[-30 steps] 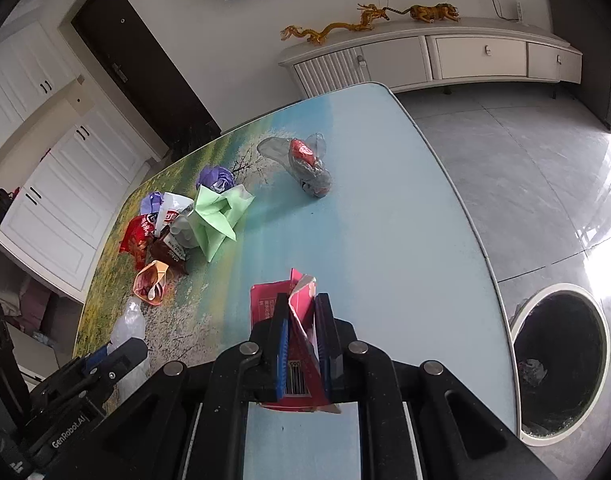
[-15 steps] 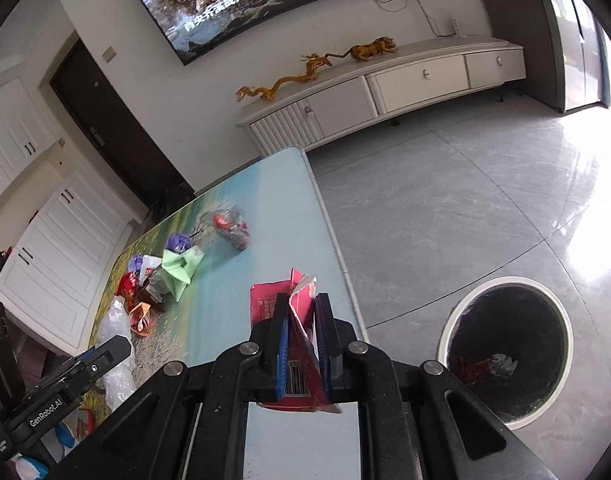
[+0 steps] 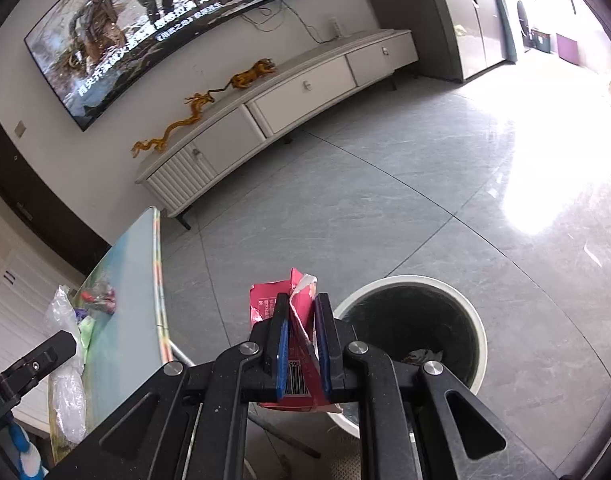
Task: Collect trash
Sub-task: 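Carry the pink carton and clear plastic bag to above the trash bin, then open the right tool to drop the pink carton while the left tool drops the clear bag into the bin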
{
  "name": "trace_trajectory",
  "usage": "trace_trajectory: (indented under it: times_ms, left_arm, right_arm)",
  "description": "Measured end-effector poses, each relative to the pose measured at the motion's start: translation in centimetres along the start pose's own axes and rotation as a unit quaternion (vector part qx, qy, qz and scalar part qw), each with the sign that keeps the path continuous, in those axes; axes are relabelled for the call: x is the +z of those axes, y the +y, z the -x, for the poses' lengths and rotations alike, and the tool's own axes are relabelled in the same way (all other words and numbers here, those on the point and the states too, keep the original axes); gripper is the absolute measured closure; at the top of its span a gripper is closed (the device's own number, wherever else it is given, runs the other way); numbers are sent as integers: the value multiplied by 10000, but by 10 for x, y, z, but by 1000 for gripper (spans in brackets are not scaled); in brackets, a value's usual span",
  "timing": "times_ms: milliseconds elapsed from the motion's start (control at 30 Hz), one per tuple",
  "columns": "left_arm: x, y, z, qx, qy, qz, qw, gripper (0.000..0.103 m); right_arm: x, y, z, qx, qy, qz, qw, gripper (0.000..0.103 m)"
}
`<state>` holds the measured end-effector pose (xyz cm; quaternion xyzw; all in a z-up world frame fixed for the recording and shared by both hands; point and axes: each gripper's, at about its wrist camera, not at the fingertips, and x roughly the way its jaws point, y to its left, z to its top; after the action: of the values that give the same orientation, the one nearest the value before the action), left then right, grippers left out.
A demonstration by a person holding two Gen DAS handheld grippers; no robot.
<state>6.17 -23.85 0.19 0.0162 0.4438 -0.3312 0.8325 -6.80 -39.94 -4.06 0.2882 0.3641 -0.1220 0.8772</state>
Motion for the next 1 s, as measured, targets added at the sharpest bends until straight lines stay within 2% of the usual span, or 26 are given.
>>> trace_trajectory:
  times_ms: [333, 433, 467, 500, 600, 800, 1000]
  left_arm:
    - [22, -56, -94, -486, 780, -282, 9954, 74]
    - [24, -69, -122, -747, 1052, -257, 9913, 72]
    - [24, -72, -130, -799, 1150, -236, 9899, 69]
    - [24, -74, -138, -833, 1211, -223, 9889, 64]
    - [24, -78, -150, -925, 1297, -212, 9870, 60]
    - [20, -69, -142, -851, 1192, -200, 9890, 58]
    - [17, -49, -98, -658, 519, -38, 9965, 58]
  right_arm:
    - [2, -70, -36, -526, 295, -607, 9963, 88]
    - [-1, -83, -44, -663, 376, -724, 9945, 80]
    - [-2, -86, -45, -717, 401, -755, 9938, 79]
    - [-3, -90, -46, -766, 417, -787, 9931, 74]
    - [-7, -100, -45, -875, 422, -874, 9914, 69]
    - [-7, -108, -36, -874, 370, -949, 9909, 65]
    - [-2, -91, -23, -745, 255, -835, 9934, 65]
